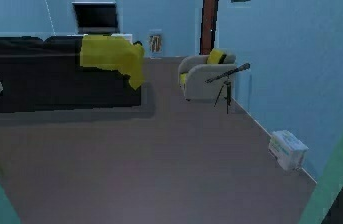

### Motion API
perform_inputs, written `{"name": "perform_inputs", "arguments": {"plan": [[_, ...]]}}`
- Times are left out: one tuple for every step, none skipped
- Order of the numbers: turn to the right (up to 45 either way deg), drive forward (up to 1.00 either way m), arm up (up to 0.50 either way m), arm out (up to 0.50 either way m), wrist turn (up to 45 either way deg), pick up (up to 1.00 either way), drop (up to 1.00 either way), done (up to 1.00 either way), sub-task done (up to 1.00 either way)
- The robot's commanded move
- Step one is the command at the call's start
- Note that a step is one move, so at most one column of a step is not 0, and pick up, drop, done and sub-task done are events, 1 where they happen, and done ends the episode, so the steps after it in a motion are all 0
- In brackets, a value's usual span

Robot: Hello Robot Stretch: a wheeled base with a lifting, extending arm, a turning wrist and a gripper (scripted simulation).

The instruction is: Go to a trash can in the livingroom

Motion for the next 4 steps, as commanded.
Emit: {"name": "perform_inputs", "arguments": {"plan": [[0.0,1.00,0.00,0.00,0.0,0.00,0.00,0.00,0.00],[0.0,1.00,0.00,0.00,0.0,0.00,0.00,0.00,0.00],[0.0,0.70,0.00,0.00,0.0,0.00,0.00,0.00,0.00],[-3.0,0.00,0.00,0.00,0.0,0.00,0.00,0.00,0.00]]}}
